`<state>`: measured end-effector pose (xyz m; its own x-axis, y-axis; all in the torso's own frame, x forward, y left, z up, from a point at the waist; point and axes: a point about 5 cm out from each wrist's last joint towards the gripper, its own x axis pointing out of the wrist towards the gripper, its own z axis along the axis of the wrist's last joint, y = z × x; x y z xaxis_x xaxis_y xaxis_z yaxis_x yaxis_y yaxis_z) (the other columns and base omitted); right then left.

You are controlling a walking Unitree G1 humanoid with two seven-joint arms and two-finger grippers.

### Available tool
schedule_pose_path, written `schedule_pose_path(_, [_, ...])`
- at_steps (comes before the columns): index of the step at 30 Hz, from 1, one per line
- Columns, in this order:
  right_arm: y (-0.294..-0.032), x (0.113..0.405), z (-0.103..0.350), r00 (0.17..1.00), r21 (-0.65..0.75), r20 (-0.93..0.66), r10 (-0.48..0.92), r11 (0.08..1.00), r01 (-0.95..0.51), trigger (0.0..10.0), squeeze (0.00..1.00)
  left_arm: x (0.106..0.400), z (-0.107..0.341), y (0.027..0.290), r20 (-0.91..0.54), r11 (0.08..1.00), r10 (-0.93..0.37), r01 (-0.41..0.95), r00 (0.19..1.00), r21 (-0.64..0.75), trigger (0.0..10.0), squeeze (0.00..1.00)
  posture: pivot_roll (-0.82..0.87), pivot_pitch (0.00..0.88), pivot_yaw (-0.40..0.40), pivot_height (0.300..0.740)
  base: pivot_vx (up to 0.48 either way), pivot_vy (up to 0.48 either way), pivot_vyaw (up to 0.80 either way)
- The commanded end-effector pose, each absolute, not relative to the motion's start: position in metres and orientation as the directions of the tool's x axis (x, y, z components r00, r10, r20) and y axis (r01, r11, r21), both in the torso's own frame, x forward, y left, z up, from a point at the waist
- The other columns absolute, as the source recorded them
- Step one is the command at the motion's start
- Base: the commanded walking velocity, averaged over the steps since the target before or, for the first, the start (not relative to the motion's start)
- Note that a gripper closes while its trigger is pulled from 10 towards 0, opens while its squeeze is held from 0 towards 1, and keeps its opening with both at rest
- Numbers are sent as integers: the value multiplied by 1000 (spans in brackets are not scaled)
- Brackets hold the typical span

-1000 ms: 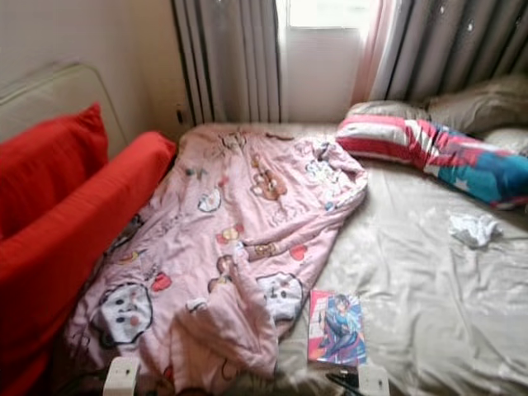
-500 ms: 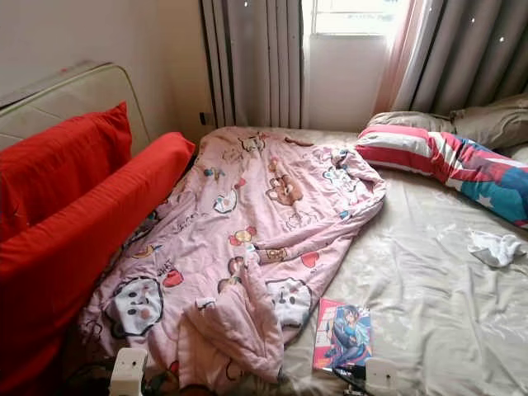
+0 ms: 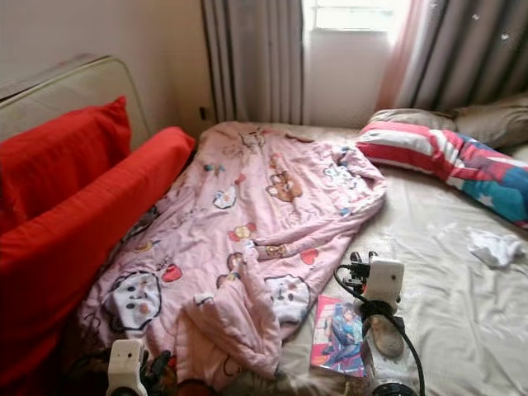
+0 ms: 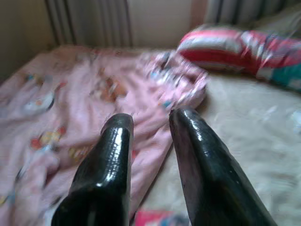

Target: Clean up the room

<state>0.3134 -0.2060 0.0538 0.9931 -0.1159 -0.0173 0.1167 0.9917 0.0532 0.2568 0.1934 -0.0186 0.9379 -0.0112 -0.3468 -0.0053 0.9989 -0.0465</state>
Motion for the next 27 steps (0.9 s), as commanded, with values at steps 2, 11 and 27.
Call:
schedule_pose_path(2, [-199,314,53,996,61,-14,-93,994,94,10000,0,323,60,183,-10,999,-36,36,999,-28,10000,0,-82,36,22,740,0,0,0])
schedule_pose_path(11, [-191,315,57,997,70,17,-77,995,75,10000,0,336,86,183,113,998,-45,50,993,-38,10000,0,-82,29,20,740,0,0,0])
schedule_pose_path(27, [-191,315,55,997,89,2,-76,993,75,10000,0,332,80,178,81,997,-75,76,994,-18,10000,0,-87,27,23,740,0,0,-97])
